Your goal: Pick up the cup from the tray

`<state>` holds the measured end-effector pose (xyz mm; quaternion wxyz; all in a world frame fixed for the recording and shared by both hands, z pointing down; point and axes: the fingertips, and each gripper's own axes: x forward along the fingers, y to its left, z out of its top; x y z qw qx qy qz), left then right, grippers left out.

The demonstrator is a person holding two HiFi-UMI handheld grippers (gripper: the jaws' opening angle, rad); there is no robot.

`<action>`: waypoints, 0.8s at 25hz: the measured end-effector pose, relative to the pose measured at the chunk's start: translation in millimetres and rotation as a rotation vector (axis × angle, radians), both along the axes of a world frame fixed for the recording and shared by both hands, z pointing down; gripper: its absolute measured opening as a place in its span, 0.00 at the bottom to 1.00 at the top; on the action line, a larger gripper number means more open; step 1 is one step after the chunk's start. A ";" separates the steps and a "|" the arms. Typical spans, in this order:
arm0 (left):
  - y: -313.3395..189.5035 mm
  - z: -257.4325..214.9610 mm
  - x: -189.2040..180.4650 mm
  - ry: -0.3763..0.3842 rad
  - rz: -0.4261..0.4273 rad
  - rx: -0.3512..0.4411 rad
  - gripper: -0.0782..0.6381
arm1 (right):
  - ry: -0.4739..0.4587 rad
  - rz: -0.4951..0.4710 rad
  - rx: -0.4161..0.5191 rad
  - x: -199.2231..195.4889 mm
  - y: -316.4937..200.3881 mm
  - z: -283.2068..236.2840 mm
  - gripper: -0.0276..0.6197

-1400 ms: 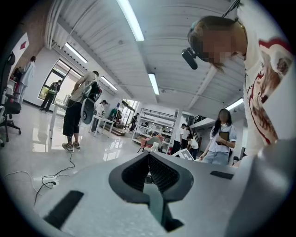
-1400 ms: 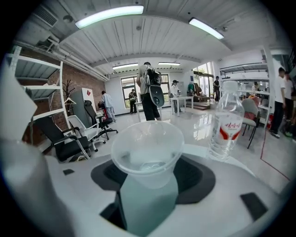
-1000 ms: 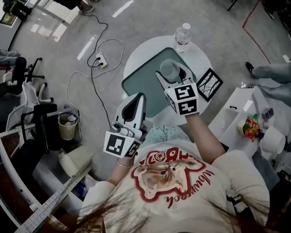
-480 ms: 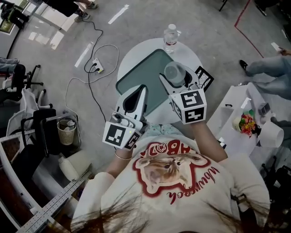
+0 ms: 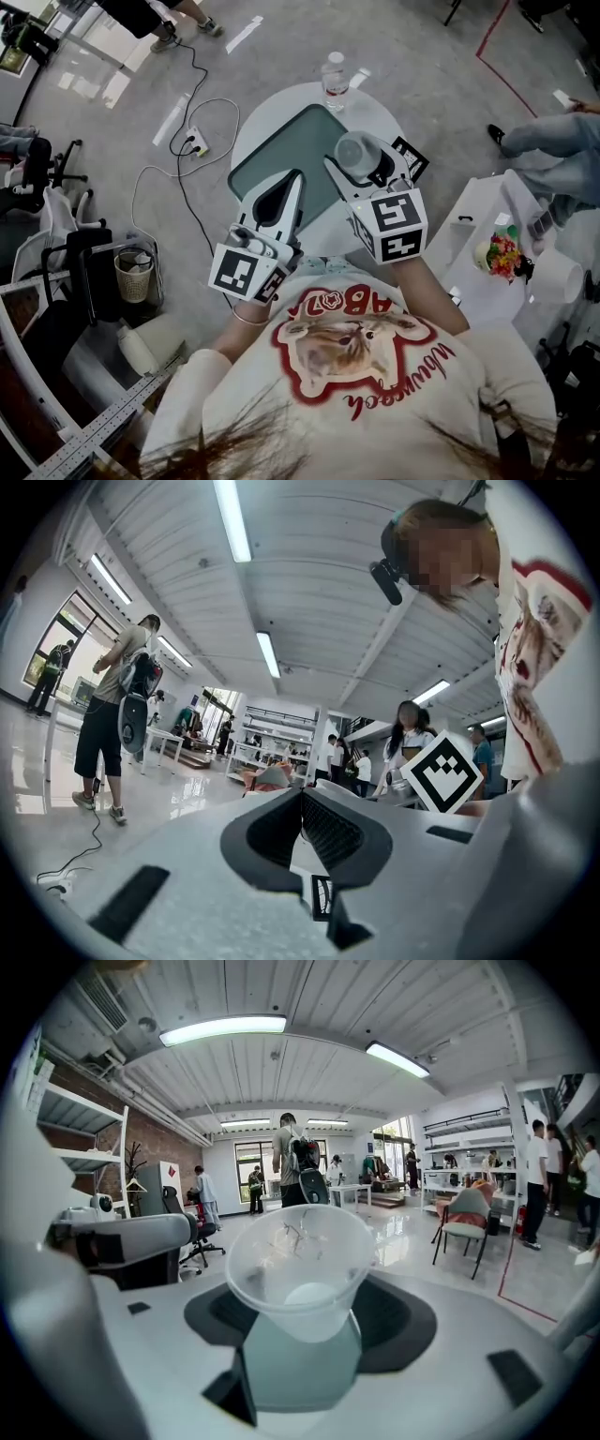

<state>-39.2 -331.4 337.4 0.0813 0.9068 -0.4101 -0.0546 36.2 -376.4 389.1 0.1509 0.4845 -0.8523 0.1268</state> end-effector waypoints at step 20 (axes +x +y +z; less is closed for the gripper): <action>29.7 14.5 10.1 0.002 -0.029 -0.014 0.13 | -0.016 -0.059 0.037 2.6 31.6 -4.2 0.51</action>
